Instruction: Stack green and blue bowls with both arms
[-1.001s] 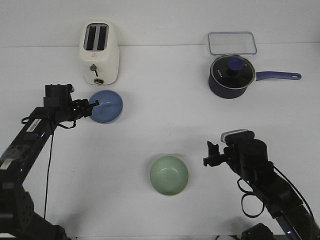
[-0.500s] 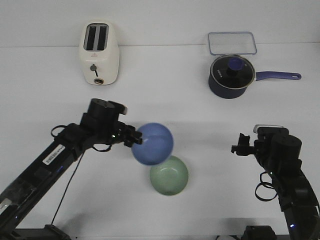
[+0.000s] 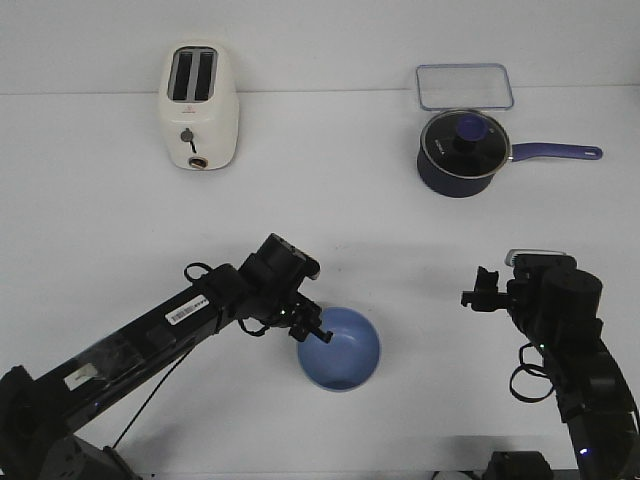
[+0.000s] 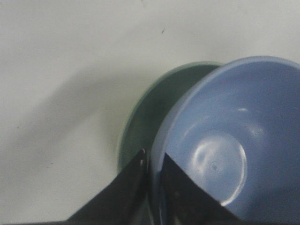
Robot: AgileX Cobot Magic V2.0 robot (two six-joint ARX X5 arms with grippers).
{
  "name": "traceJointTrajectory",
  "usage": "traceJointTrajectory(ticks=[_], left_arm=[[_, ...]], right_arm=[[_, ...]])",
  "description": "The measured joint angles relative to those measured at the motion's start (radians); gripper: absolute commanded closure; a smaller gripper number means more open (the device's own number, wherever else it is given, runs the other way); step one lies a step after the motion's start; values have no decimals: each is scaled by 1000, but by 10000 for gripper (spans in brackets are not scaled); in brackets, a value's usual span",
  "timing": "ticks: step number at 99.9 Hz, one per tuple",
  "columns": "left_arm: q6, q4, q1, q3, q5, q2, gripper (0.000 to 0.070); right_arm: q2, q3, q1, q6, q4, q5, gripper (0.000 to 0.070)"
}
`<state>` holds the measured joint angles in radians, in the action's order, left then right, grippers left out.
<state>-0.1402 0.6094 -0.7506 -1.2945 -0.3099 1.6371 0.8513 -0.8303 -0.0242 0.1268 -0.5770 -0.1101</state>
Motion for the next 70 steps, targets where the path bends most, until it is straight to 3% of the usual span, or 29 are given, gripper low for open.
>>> traceJointTrajectory(ticks=[10,13,25,35,40,44,49,56,65,70], left_arm=[[0,-6,0,2,1,9,278],[0,-12,0,2,1,5,242],[5,-17,23,2,21,-34,242],[23,-19,76,2,103,-122,246],[32,-23,112,2,159,-178,268],[45,-30,144,2,206,-225,340],[57,-38,190,2,257,-282,479],[71,-47,267,2,294,-351,700],[76,-53,381,3,301,-418,688],[77,-83,445,18,304,-453,688]], right_arm=[[0,0,0,0,0,0,283],[0,0,0,0,0,0,283],[0,0,0,0,0,0,283],[0,0,0,0,0,-14,284],[0,0,0,0,5,-36,285],[0,0,0,0,13,-61,296],[0,0,1,0,29,-100,344],[0,0,8,0,48,-152,476],[-4,1,24,-1,59,-182,648],[-18,5,35,-2,74,-183,700]])
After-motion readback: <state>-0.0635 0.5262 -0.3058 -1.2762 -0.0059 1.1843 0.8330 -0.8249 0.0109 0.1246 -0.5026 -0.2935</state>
